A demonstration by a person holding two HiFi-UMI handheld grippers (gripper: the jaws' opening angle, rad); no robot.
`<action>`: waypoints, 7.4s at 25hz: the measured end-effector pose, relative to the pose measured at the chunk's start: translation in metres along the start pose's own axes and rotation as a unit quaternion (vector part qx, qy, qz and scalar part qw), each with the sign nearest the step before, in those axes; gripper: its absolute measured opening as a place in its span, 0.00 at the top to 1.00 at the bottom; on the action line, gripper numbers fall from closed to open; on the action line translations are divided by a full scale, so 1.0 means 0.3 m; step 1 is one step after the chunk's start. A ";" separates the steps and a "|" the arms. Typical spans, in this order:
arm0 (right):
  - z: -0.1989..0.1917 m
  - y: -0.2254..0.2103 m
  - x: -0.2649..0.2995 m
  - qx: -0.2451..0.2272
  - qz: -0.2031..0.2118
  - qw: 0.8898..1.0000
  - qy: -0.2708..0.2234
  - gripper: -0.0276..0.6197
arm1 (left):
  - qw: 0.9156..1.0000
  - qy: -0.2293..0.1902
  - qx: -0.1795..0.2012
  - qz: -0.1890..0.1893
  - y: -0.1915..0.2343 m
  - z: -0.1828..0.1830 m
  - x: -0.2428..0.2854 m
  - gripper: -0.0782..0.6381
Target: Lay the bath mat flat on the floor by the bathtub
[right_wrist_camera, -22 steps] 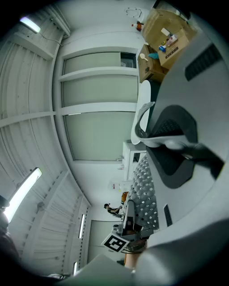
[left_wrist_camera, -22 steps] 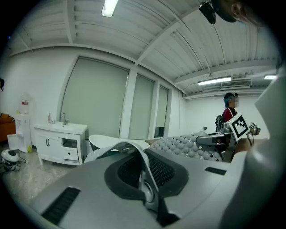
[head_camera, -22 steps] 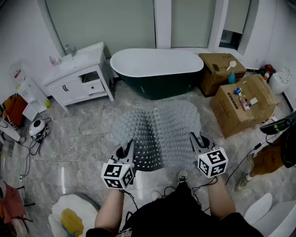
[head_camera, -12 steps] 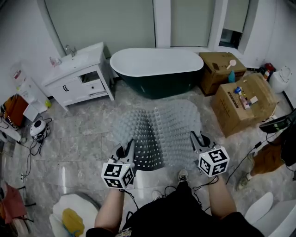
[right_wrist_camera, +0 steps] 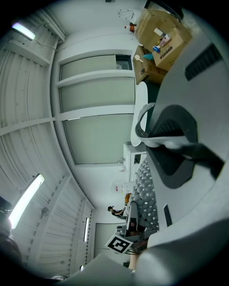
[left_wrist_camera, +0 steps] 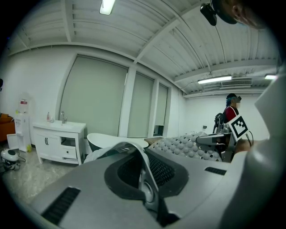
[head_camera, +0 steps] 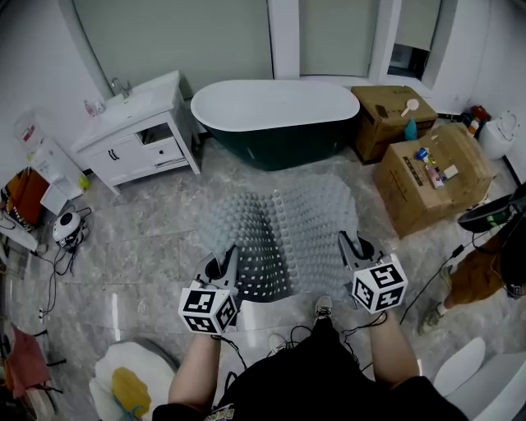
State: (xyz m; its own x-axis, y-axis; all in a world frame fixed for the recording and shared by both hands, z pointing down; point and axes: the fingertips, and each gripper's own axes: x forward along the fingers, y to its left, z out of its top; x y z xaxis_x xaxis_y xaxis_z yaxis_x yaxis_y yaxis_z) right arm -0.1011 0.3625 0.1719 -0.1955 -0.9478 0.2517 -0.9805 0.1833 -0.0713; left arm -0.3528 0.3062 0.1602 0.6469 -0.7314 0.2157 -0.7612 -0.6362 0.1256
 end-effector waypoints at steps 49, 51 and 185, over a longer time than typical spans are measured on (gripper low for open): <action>0.066 -0.841 0.143 0.011 0.045 0.999 -0.007 0.91 | 1.000 0.002 0.021 0.019 -0.462 0.146 0.748 0.85; 0.082 -0.846 0.153 0.011 0.047 0.999 -0.011 0.91 | 1.000 0.002 0.022 0.021 -0.464 0.161 0.749 0.85; -0.330 -1.532 1.965 -0.011 0.052 0.994 0.091 0.91 | 0.991 0.071 0.011 0.114 0.595 -0.303 2.338 0.85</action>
State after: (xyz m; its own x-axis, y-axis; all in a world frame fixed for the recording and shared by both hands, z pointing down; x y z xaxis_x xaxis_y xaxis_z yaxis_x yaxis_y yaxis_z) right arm 0.2321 -0.2545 0.4486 -0.2943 -0.8609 0.4151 -0.9546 0.2852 -0.0854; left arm -0.0391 -0.2980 0.4219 0.4437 -0.8162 0.3699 -0.8849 -0.4643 0.0371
